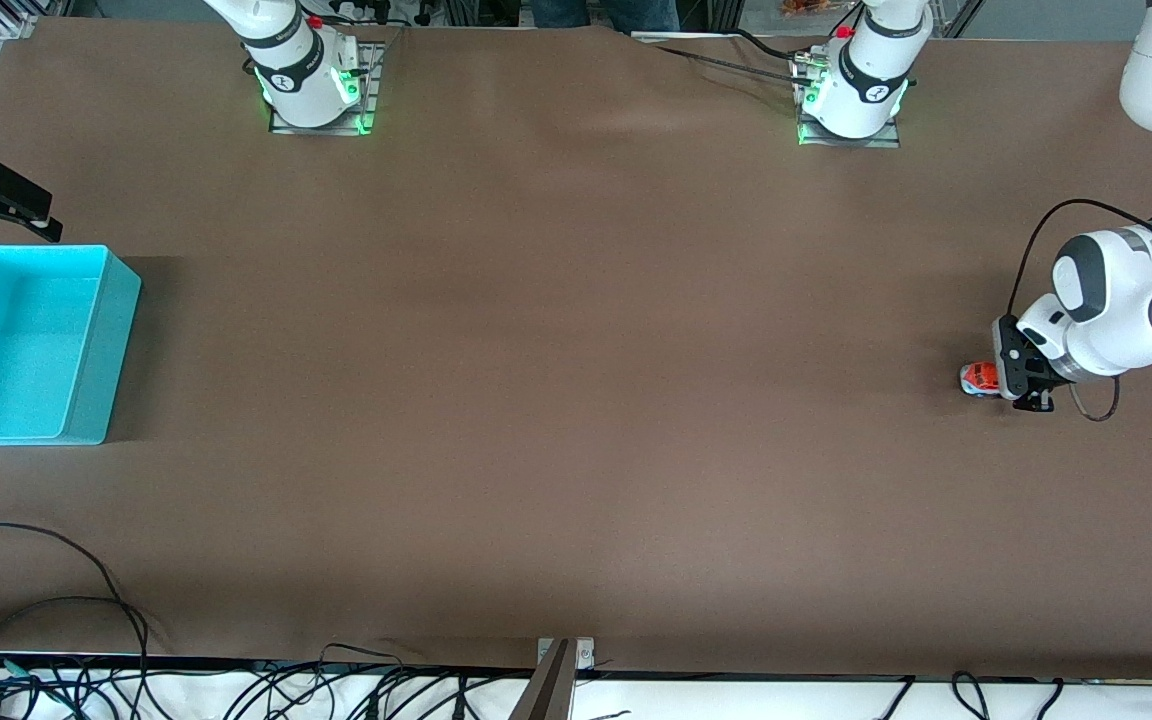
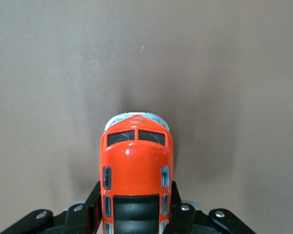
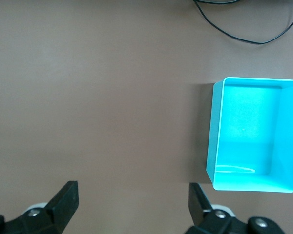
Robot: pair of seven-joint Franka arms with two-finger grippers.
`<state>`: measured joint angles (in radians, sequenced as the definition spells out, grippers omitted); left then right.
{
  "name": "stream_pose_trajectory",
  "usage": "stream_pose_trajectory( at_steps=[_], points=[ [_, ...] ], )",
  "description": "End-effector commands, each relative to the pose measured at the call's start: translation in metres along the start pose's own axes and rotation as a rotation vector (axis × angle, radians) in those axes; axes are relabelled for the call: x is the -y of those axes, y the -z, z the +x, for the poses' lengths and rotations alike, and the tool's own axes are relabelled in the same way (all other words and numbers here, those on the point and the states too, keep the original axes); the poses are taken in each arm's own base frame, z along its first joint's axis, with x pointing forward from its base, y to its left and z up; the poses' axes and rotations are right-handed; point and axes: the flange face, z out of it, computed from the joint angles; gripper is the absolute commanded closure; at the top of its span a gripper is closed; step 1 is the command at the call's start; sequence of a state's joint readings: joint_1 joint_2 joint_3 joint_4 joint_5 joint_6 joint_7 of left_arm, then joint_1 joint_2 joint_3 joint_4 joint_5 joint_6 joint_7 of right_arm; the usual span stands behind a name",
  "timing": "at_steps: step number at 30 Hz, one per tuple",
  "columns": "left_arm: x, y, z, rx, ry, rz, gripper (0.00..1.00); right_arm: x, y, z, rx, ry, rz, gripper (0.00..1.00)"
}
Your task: Wind up bus and store in blue box
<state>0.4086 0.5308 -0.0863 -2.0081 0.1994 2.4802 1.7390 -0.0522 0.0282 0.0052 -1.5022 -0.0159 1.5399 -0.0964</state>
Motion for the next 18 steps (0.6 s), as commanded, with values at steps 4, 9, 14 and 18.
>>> stream_pose_trajectory(
  at_steps=[4,9,14,18],
  points=[
    [-0.013,-0.032,-0.021,-0.021,-0.011,-0.043,0.67,-0.001,0.006,0.000,-0.008,0.003,0.006,0.00],
    [-0.014,-0.032,-0.026,-0.018,-0.006,-0.043,0.67,0.002,0.005,0.001,-0.013,0.009,0.006,0.00],
    [-0.017,-0.032,-0.032,-0.016,-0.004,-0.044,0.67,0.000,0.004,0.002,-0.011,0.006,0.007,0.00],
    [-0.017,-0.034,-0.034,-0.022,-0.038,-0.045,0.67,0.000,0.004,0.002,-0.011,0.006,0.006,0.00]
  ],
)
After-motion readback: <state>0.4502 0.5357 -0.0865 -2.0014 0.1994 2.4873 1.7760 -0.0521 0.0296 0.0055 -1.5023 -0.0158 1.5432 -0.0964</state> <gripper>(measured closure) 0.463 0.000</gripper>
